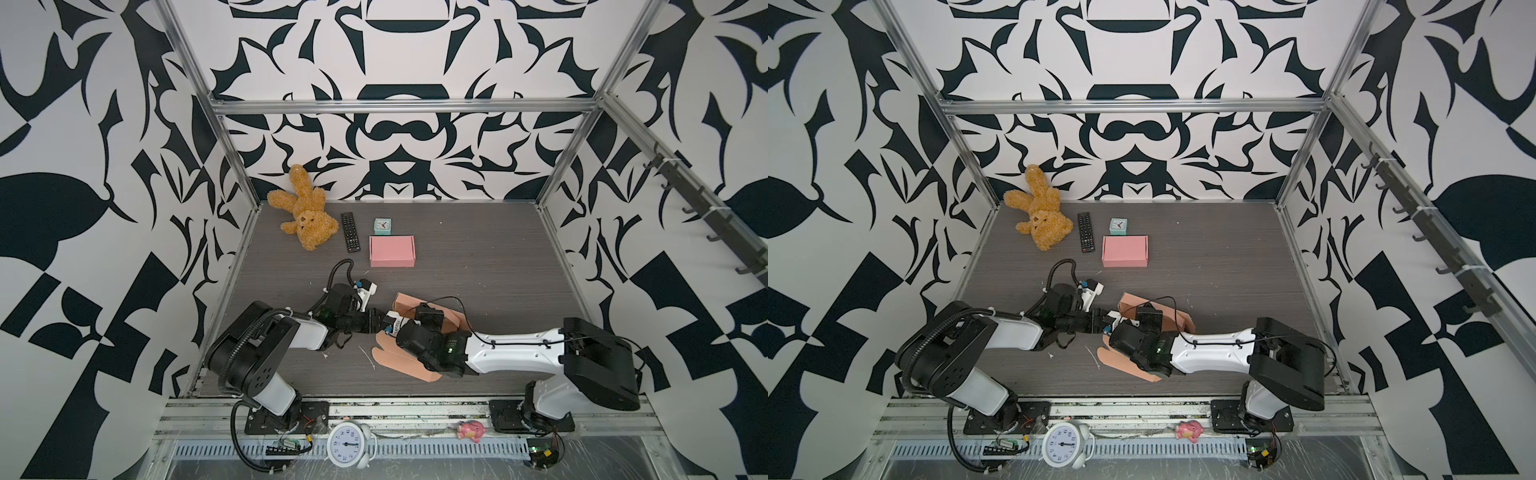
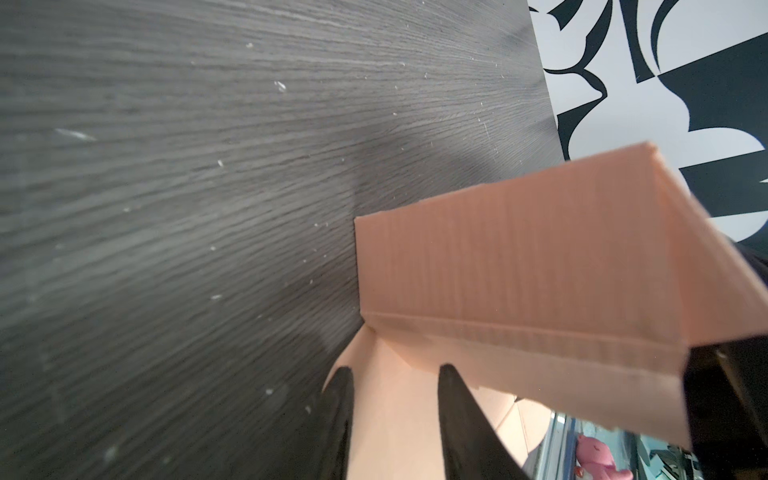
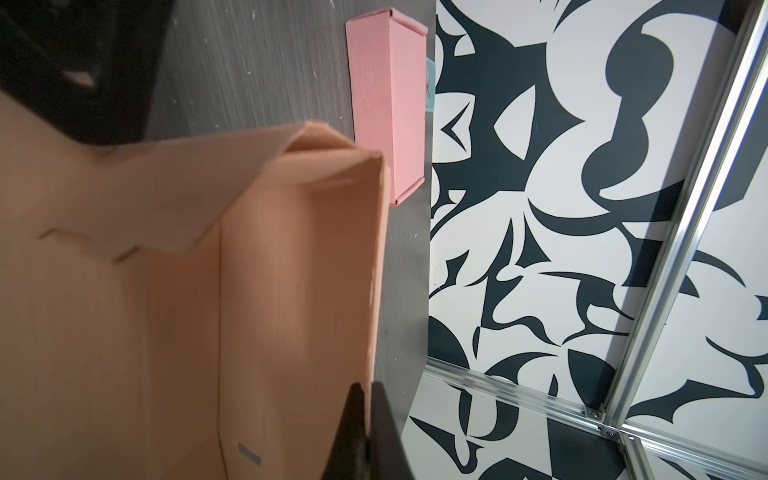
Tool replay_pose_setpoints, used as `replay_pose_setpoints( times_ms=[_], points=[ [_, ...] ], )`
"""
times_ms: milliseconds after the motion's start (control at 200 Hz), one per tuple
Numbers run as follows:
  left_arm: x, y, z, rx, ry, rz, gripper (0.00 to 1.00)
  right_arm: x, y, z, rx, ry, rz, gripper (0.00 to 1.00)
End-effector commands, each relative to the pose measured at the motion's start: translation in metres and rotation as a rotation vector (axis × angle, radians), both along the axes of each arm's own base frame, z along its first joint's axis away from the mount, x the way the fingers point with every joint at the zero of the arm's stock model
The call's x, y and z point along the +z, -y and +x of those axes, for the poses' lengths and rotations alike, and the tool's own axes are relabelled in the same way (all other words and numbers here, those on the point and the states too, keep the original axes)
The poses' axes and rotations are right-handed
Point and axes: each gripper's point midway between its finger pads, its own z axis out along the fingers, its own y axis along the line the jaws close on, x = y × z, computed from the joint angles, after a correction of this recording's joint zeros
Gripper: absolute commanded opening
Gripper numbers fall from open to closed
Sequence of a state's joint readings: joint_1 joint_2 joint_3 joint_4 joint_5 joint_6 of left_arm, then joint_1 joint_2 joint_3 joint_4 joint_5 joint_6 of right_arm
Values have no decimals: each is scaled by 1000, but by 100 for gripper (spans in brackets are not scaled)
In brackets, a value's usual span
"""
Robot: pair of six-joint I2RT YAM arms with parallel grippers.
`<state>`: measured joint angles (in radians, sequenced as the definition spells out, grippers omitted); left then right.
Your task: Fold the paper box
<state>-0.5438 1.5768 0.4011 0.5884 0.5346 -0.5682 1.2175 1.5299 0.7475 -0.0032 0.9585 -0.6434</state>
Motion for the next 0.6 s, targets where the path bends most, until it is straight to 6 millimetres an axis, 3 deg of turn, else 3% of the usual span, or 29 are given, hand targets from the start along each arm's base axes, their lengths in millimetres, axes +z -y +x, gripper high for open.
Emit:
replay_pose_setpoints(
  times_ms=[0,310,595],
  points=[
    [9,0,6,8,69,-7,38,-9,3,-8,36,-18,-69,0],
    [14,-1,0,-1,86,-22,40,-9,0,-19,77,-23,-90,0],
    [5,-6,-19,1,95,-19,48,-11,0,-22,83,-35,-78,0]
  ],
)
